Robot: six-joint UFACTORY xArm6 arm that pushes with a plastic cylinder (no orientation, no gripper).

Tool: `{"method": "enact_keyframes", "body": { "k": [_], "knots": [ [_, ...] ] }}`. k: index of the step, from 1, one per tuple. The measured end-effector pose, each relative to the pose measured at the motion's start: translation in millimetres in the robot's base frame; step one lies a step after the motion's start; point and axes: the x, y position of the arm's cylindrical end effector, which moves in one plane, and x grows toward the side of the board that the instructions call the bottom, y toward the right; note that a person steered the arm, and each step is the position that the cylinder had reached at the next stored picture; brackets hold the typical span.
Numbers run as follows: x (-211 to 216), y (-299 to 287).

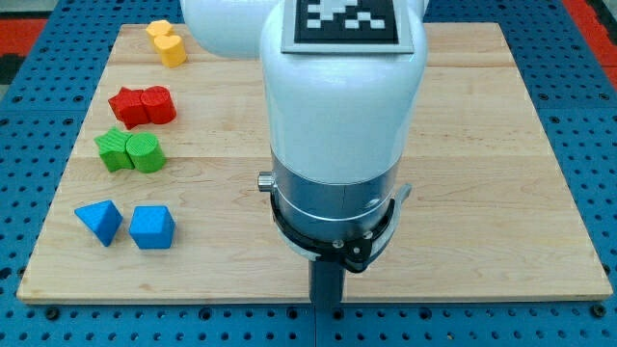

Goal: Slide the triangle towards the right center

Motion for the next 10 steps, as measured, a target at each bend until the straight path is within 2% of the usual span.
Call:
{"method": "enact_keyframes", "body": {
  "k": [1,2,3,4,5,7,9,10],
  "knots": [
    [0.2,-30.6],
    [-0.3,-110.4],
    [-1.9,-223.1],
    [-27.0,-305.8],
    [-80.6,-295.7],
    [-86.1,-162.1],
    [-100.1,-132.9],
    [-153.8,-44.7]
  ]
}}
